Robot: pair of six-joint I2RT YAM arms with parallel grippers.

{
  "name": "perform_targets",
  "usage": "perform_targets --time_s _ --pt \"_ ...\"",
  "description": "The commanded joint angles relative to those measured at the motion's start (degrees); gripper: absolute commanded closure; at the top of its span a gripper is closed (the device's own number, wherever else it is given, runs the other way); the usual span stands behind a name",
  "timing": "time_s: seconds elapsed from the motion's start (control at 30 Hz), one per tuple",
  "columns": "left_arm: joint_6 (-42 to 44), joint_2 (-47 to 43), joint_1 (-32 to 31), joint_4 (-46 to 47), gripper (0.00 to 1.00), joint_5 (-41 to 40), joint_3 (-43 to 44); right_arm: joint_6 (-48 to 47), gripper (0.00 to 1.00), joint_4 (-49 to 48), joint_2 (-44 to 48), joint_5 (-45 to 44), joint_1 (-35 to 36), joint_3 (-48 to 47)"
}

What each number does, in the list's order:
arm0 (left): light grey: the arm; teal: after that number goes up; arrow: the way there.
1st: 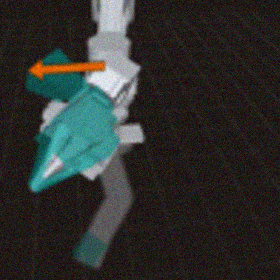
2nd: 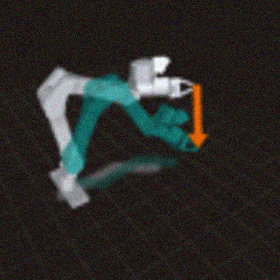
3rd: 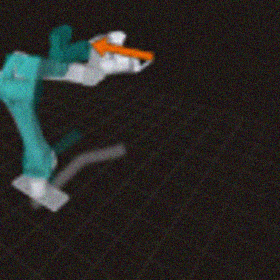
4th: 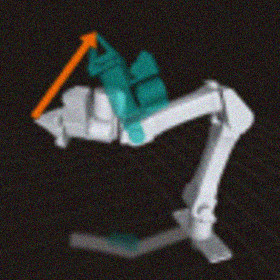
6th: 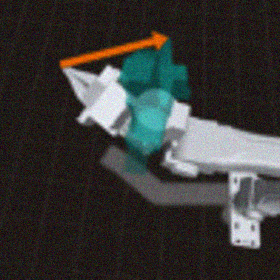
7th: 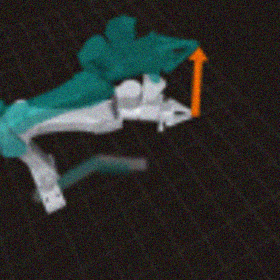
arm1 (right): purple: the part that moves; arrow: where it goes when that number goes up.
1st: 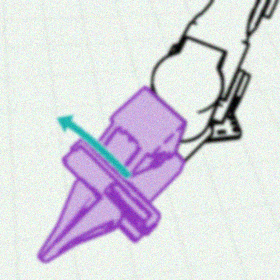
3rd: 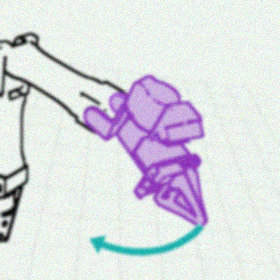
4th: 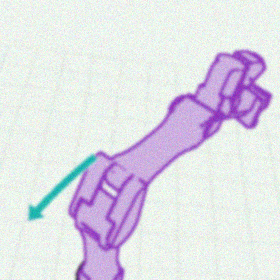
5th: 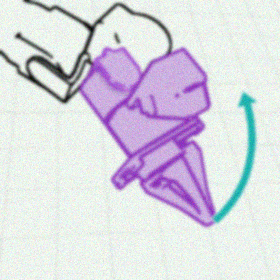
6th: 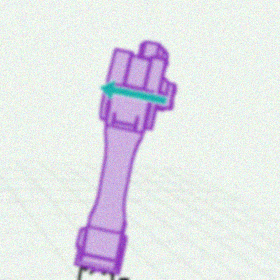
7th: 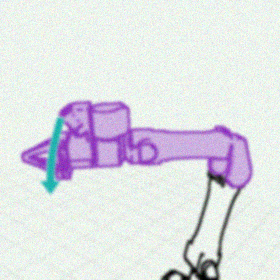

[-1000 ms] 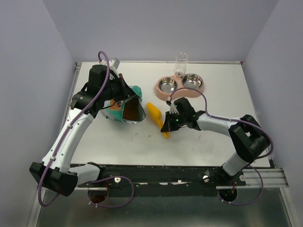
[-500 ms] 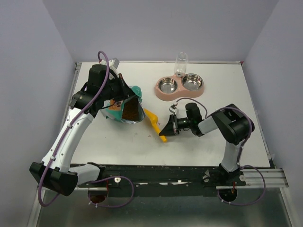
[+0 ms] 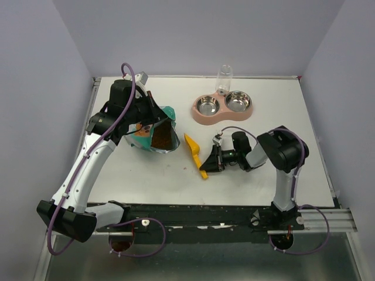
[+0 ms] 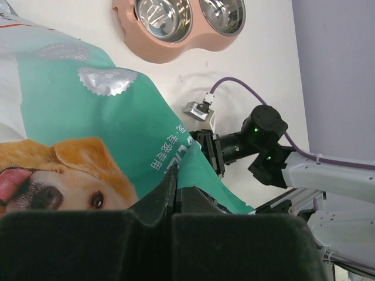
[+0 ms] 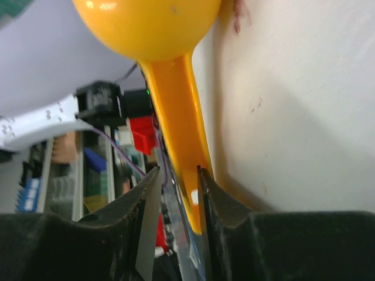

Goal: Serve the pet food

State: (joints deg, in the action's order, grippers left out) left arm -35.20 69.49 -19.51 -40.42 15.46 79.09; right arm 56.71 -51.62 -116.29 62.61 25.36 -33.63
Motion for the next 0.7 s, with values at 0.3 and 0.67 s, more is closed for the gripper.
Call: perform_targets --time_s 0.3,0.67 --pt "0.7 0.5 0.9 -1.9 1.0 -2.2 1.5 -30.9 0.31 59.5 16.3 -19.3 -0.6 -13.6" --pt "0.2 0.7 1.0 -1.7 1.0 -1.9 1.4 -35.0 0.23 75.0 18.6 -51.2 11.7 -24.8"
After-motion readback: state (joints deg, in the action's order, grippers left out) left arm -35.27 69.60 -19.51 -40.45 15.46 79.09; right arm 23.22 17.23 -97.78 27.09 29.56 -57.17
